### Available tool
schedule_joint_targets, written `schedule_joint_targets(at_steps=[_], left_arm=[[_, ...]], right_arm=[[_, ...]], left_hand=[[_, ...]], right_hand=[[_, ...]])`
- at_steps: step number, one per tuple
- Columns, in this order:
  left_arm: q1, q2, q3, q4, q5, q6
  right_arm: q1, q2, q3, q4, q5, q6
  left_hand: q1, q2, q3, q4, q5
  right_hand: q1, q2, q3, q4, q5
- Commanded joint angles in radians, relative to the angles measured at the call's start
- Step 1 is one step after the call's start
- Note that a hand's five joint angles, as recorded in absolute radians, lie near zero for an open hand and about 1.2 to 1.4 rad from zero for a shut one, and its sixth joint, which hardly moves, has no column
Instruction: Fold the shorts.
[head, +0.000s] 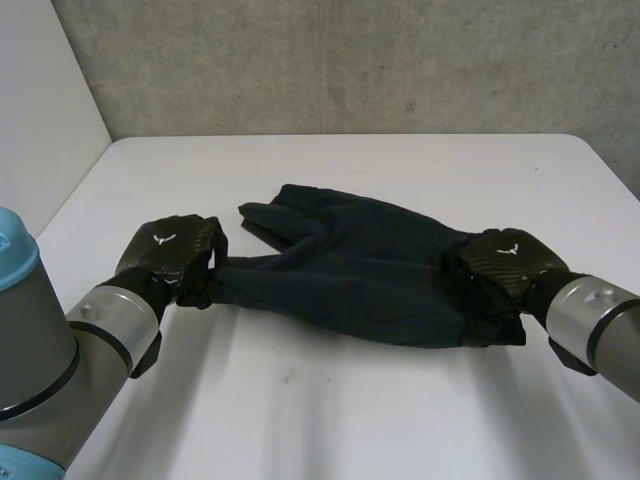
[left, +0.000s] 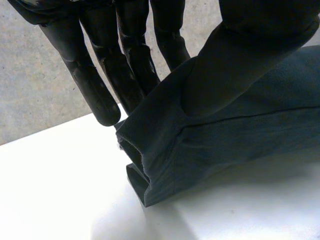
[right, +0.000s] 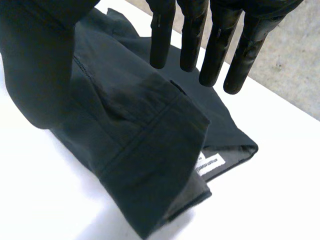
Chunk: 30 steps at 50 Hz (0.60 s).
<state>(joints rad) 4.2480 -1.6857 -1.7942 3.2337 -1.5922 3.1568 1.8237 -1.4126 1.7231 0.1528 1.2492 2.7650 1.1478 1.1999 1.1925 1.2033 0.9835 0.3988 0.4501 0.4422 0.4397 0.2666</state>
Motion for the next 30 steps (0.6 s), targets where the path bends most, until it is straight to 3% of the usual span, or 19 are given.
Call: schedule_joint_targets(at_steps=[1,8,14,23,30], left_arm=[[0.001,-0.008,-0.001,0.0,0.0,0.0],[0.004,-0.008,0.007,0.0,0.0,0.0],[0.012,-0.008,0.006,-0.002,0.0,0.0],[0.009,-0.006,0.004,-0.002,0.0,0.0],[0.012,-0.008,0.001,-0.002,0.0,0.0]], right_arm=[[-0.015,-0.032,0.038,0.067,-0.016,-0.033],[-0.014,-0.032,0.116,-0.007,-0.011,-0.12],[-0.001,0.024,0.185,-0.182,0.001,-0.119],[0.003,0.076,0.21,-0.217,0.013,-0.071],[0.003,-0.084,0.242,-0.2,0.009,-0.051]], left_hand=[[0.248,0.196,0.204,0.193,0.238],[0.248,0.196,0.204,0.193,0.238],[0.248,0.196,0.204,0.193,0.238],[0.248,0.196,0.204,0.193,0.238],[0.248,0.196,0.204,0.193,0.238]], right_hand=[[0.021,-0.03,-0.023,-0.02,-0.021],[0.038,-0.013,-0.005,-0.002,-0.004],[0.088,0.037,0.045,0.047,0.046],[0.112,0.061,0.068,0.071,0.07],[0.182,0.131,0.139,0.141,0.14]])
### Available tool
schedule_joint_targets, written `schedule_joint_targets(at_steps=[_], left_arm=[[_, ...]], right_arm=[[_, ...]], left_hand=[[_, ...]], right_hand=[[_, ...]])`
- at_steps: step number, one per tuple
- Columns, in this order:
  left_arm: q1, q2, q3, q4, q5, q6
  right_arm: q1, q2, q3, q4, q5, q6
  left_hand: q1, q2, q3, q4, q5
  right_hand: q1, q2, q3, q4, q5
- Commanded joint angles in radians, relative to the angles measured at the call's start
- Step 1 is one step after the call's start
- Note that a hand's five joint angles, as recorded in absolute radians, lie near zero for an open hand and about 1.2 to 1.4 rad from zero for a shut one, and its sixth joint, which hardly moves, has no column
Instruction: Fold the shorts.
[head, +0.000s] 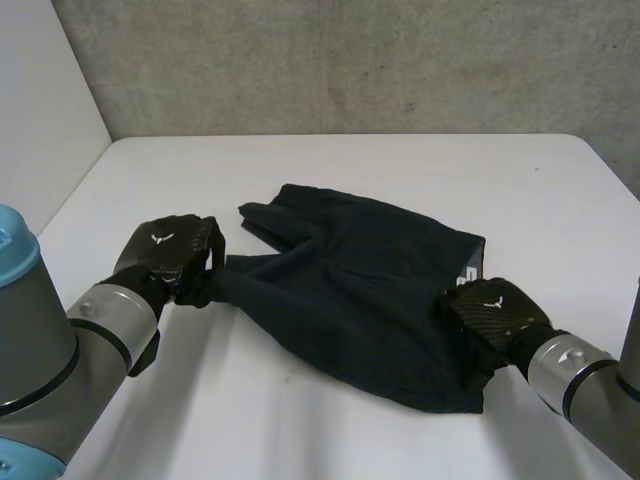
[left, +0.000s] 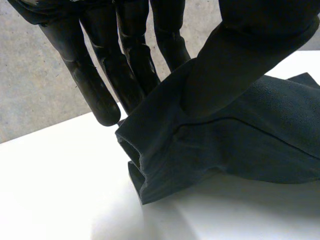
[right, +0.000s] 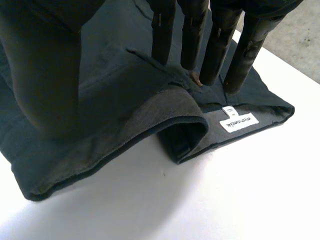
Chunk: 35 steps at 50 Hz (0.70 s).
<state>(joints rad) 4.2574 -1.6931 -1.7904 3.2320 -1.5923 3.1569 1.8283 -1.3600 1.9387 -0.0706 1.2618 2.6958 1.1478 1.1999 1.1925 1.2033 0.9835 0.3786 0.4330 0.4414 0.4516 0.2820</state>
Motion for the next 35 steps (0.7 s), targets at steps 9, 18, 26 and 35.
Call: schedule_joint_targets(at_steps=[9,18,26,35], left_arm=[[0.004,-0.002,-0.003,0.0,0.002,-0.002],[0.003,0.0,0.006,0.008,0.002,0.0],[-0.008,0.006,0.068,0.008,0.0,0.0],[-0.028,0.006,0.128,0.008,-0.005,-0.003]], right_arm=[[0.006,-0.238,0.083,0.119,-0.027,0.006],[0.005,-0.162,0.12,0.081,-0.051,0.013],[0.008,-0.071,0.121,-0.004,-0.058,0.064],[0.031,0.027,0.12,-0.143,-0.016,0.093]], left_hand=[[0.248,0.196,0.204,0.193,0.238],[0.248,0.196,0.204,0.193,0.238],[0.248,0.196,0.204,0.193,0.238],[0.248,0.196,0.204,0.193,0.238]], right_hand=[[0.226,0.172,0.163,0.153,0.148],[0.17,0.116,0.108,0.097,0.092],[0.147,0.092,0.084,0.074,0.069],[0.179,0.125,0.116,0.106,0.101]])
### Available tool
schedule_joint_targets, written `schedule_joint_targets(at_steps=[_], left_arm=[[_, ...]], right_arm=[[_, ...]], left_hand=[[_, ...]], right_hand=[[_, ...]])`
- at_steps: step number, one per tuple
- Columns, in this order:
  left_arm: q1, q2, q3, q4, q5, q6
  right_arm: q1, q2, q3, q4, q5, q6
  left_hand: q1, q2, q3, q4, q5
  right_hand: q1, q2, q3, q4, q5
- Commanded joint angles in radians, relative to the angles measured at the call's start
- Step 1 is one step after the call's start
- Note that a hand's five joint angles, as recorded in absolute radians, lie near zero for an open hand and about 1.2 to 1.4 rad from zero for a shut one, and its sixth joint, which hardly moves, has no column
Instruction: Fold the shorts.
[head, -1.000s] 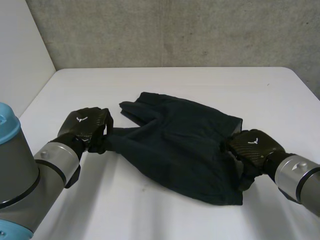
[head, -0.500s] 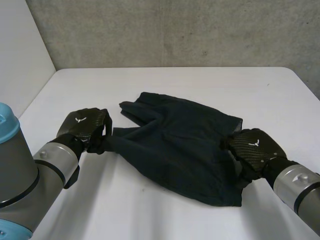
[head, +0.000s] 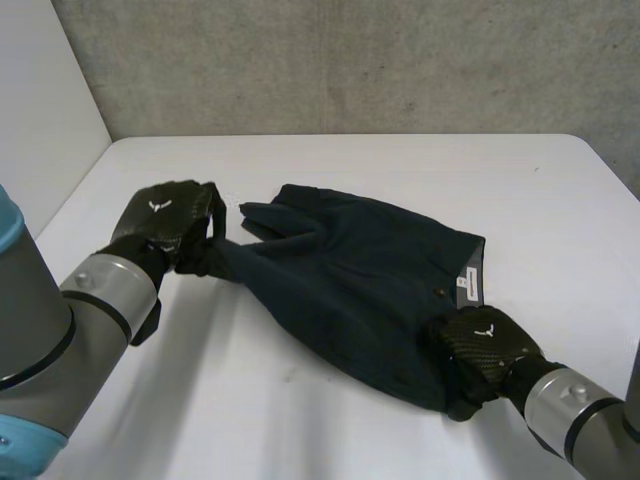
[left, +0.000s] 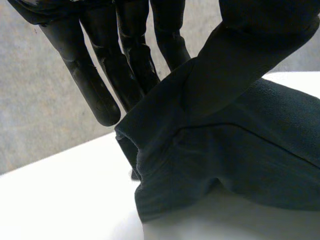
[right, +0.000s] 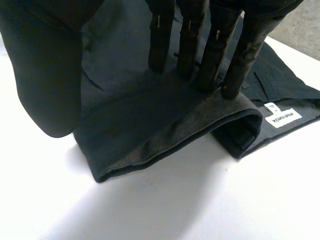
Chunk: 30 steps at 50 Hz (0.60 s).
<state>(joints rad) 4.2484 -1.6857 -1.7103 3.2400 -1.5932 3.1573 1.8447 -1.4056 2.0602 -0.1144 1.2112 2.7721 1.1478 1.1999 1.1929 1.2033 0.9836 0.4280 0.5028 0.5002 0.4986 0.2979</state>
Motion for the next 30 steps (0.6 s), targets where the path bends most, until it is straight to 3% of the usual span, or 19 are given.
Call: schedule_joint_targets(at_steps=[1,13,15,17,20,23,26,27,30], left_arm=[[-0.027,-0.006,0.052,0.0,-0.005,-0.003],[-0.045,-0.023,0.075,0.001,-0.007,-0.007],[-0.045,-0.023,0.081,0.001,-0.007,-0.007],[-0.045,-0.023,0.084,0.001,-0.008,-0.007],[-0.045,-0.019,0.096,-0.002,-0.008,-0.007],[-0.044,-0.003,0.115,-0.008,-0.008,-0.005],[-0.044,0.05,0.144,-0.016,-0.007,-0.002],[-0.044,0.072,0.153,-0.017,-0.005,-0.003],[-0.044,0.171,0.201,-0.031,0.002,-0.005]], right_arm=[[0.014,0.079,-0.002,-0.102,0.039,0.017],[0.053,0.097,-0.008,-0.108,0.05,0.029],[0.059,0.111,-0.011,-0.11,0.051,0.029],[0.06,0.119,-0.017,-0.11,0.054,0.027],[0.051,0.108,-0.051,-0.106,0.057,0.017],[0.047,0.018,-0.119,-0.087,0.068,0.001],[0.051,-0.165,-0.208,-0.027,0.077,-0.043],[0.051,-0.253,-0.274,0.034,0.074,-0.08],[0.045,-0.338,-0.432,0.145,0.071,-0.12]], left_hand=[[0.248,0.196,0.203,0.193,0.238],[0.248,0.196,0.203,0.193,0.238],[0.248,0.196,0.203,0.193,0.238],[0.248,0.196,0.203,0.193,0.238],[0.248,0.196,0.203,0.193,0.238],[0.248,0.196,0.203,0.193,0.238],[0.248,0.196,0.203,0.193,0.238],[0.248,0.196,0.203,0.193,0.238],[0.248,0.196,0.203,0.193,0.238]], right_hand=[[0.13,0.055,0.057,0.059,0.085],[0.165,0.09,0.092,0.094,0.12],[0.428,0.353,0.355,0.357,0.383],[0.952,0.877,0.88,0.881,0.908],[0.968,0.893,0.896,0.898,0.924],[0.968,0.893,0.896,0.898,0.924],[0.968,0.893,0.896,0.898,0.924],[0.968,0.893,0.896,0.898,0.924],[0.968,0.893,0.896,0.898,0.924]])
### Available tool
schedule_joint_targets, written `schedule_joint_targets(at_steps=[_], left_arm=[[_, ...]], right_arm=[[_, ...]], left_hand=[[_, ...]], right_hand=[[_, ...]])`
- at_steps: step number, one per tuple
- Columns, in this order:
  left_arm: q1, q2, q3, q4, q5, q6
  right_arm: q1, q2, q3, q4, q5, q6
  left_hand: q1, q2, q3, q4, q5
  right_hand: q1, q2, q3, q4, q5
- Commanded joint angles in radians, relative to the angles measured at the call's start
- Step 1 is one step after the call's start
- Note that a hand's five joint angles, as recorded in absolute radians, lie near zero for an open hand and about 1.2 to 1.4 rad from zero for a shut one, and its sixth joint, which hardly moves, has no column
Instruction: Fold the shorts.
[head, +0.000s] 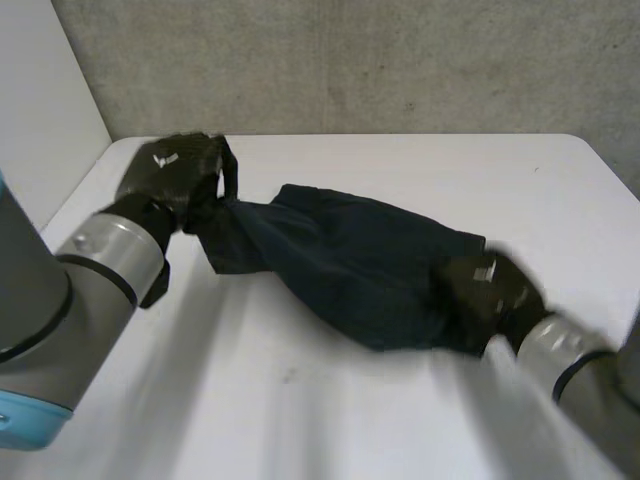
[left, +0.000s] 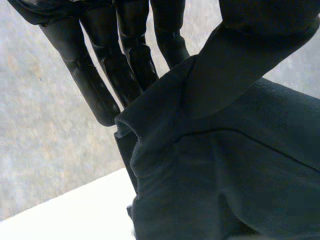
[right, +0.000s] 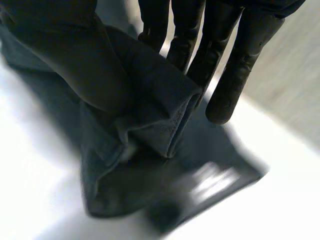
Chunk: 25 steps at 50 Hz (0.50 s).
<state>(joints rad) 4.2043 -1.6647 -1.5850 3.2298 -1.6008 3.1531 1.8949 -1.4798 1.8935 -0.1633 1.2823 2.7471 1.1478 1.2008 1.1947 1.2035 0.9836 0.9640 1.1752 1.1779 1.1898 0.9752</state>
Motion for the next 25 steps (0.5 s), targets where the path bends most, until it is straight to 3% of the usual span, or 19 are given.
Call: schedule_joint_targets(at_steps=[1,6,13,25], left_arm=[[0.002,0.19,0.103,-0.027,0.022,-0.001],[0.011,0.286,0.192,-0.035,0.071,-0.005],[0.013,0.292,0.241,-0.091,0.082,-0.01],[0.036,-0.081,0.238,-0.097,0.073,0.002]], right_arm=[[-0.007,-0.27,-0.308,0.221,0.0,-0.098],[-0.033,-0.261,-0.54,0.401,-0.007,-0.109],[-0.042,-0.108,-0.754,0.576,-0.012,-0.124],[-0.01,0.235,-0.835,0.605,0.009,-0.13]], left_hand=[[0.248,0.195,0.202,0.193,0.238],[0.248,0.195,0.202,0.193,0.238],[0.248,0.195,0.202,0.193,0.238],[0.248,0.195,0.202,0.193,0.238]], right_hand=[[0.432,0.221,0.218,0.206,0.247],[0.432,0.221,0.218,0.206,0.247],[0.432,0.221,0.218,0.206,0.247],[0.432,0.221,0.218,0.206,0.247]])
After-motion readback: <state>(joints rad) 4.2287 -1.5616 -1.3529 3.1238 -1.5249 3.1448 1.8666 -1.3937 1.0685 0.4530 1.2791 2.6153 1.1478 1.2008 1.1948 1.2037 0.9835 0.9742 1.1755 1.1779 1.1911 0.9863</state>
